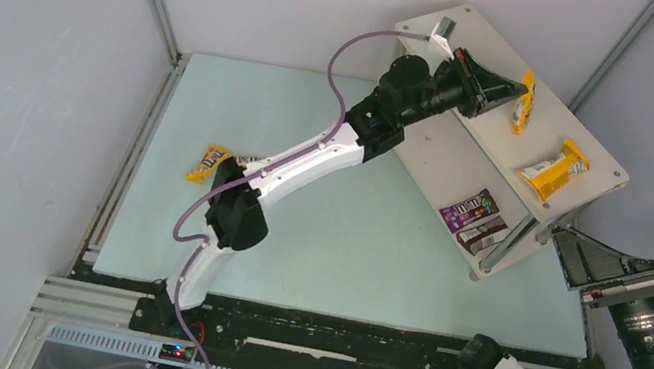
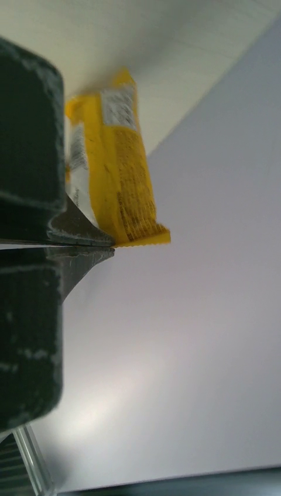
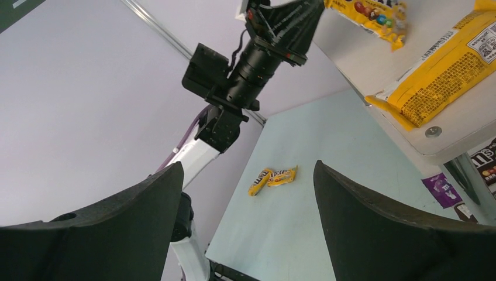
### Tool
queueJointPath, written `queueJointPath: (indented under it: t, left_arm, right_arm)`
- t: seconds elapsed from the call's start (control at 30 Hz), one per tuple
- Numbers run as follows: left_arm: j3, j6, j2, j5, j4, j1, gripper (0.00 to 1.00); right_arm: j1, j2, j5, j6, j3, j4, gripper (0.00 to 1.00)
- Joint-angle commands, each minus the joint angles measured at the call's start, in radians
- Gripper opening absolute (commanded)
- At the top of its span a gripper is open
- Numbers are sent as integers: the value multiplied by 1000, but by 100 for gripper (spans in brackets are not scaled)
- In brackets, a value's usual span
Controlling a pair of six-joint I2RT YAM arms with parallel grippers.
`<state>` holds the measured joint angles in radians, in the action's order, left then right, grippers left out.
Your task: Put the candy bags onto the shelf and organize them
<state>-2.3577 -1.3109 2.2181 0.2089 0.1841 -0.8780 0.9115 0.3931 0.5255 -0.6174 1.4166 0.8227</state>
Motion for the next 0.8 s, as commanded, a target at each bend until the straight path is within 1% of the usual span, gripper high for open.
queueJointPath:
  t: [0.0,0.13,0.23,0.33,0.47,0.6,0.77]
  left_arm:
    - [182,16,-150,22,121,-3,0]
    - [327,40,-227,35,155,-2,0]
    - [390,12,-245,55,175,-4,0]
    - [461,2,-281,45,207,-17,0]
    - [535,4,-323,-14,209,-43,0]
    - [579,-34,-331,-66,210,-68,0]
    - [619,-75,-345,-196,216,-102,0]
  right_arm:
    - [-5,27,-4,-23,18,-3,90]
    - [-8,33,-12,-27,18,0,90]
    - [-11,39,-23,-28,17,-3,90]
    - [-14,36,-30,-34,17,4,90]
    - [-22,24,-28,-43,8,13,90]
    - [-31,13,-33,-48,5,19,90]
    - [-44,4,-44,-51,5,22,90]
